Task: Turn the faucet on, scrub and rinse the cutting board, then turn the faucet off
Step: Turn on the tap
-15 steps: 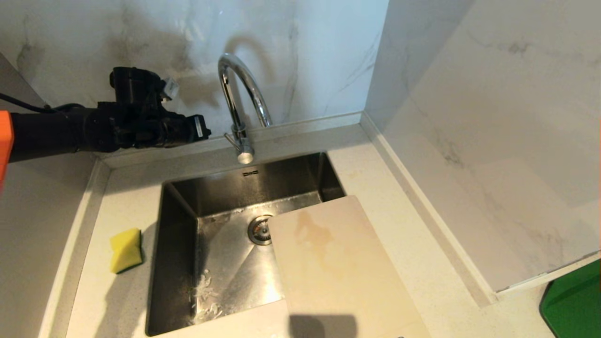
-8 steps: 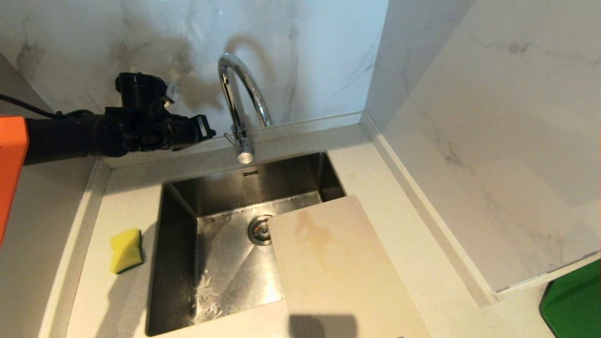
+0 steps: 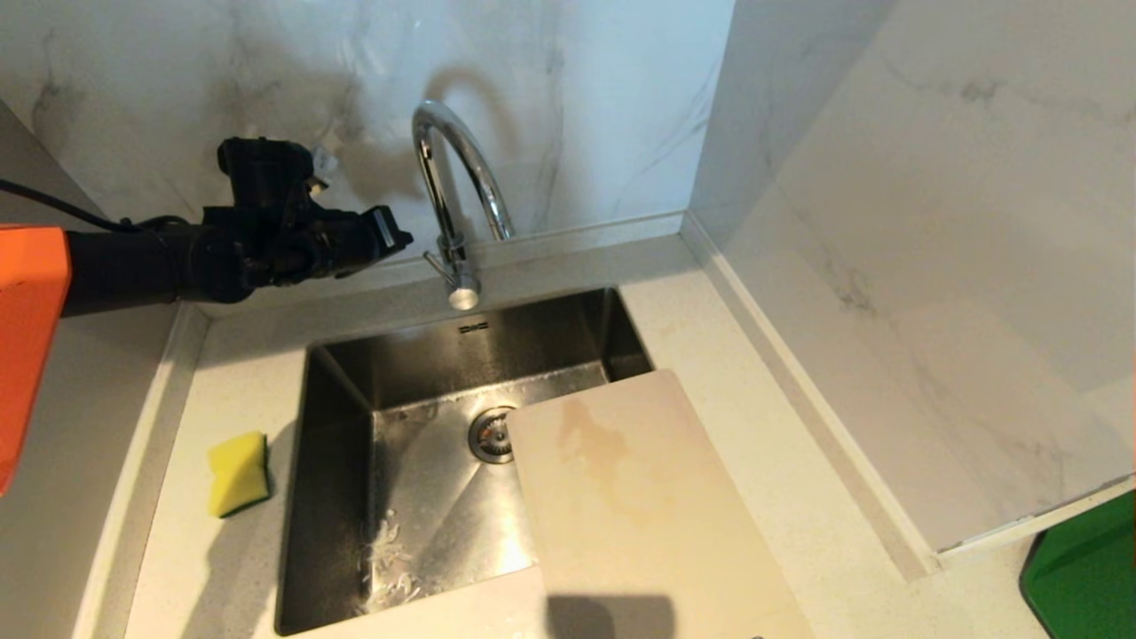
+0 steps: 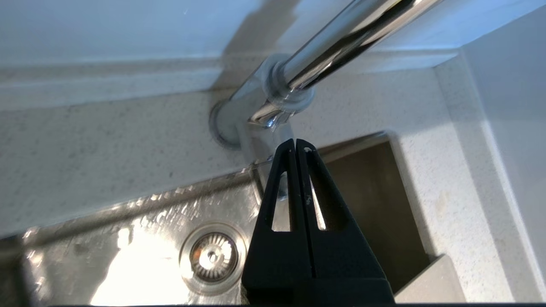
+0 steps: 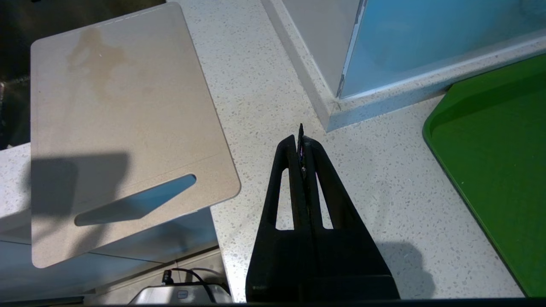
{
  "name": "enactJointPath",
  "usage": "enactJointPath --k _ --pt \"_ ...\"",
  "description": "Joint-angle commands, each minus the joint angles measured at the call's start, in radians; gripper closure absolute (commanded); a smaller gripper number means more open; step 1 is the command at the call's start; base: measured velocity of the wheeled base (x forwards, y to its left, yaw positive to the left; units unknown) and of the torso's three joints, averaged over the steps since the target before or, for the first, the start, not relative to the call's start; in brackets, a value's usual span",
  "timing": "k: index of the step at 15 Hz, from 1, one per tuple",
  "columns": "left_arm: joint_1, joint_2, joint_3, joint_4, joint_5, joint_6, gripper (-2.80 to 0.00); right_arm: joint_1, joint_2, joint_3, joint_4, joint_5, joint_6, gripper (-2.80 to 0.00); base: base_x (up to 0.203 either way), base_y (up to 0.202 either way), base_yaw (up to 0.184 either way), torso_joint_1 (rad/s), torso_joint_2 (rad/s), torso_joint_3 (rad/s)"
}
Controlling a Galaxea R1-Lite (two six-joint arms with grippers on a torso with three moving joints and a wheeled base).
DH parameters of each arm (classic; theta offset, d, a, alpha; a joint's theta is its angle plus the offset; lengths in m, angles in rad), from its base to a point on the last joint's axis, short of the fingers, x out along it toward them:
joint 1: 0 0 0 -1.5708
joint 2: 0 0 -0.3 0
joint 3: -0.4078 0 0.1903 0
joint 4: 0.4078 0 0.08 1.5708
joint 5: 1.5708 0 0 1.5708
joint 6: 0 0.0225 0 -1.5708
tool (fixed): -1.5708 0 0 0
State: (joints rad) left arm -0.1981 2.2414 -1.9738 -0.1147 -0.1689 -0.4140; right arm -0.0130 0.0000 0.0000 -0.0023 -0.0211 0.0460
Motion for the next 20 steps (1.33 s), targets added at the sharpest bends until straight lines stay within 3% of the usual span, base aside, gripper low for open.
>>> enactJointPath --k 1,6,12,20 --pt "0.000 0.014 -0.002 -0.005 -0.011 -0.003 0.00 0.001 -0.002 0.002 -0.001 0.000 0.000 0.00 0.000 0.000 0.000 0.000 0.00 0.000" --pt "0.000 0.032 -0.005 -0.020 -0.021 -0.004 0.00 0.001 -0.002 0.002 -0.001 0.000 0.000 0.00 0.000 0.000 0.000 0.000 0.00 0.000" --pt "-0.004 0.040 -0.005 -0.048 -0.028 -0.047 0.00 0.000 -0.002 0.002 -0.001 0.000 0.000 0.00 0.000 0.000 0.000 0.000 0.00 0.000" --pt "-0.010 0.060 -0.005 -0.060 -0.086 -0.062 0.00 -0.001 -0.002 0.002 -0.001 0.000 0.000 0.00 0.000 0.000 0.000 0.000 0.00 0.000"
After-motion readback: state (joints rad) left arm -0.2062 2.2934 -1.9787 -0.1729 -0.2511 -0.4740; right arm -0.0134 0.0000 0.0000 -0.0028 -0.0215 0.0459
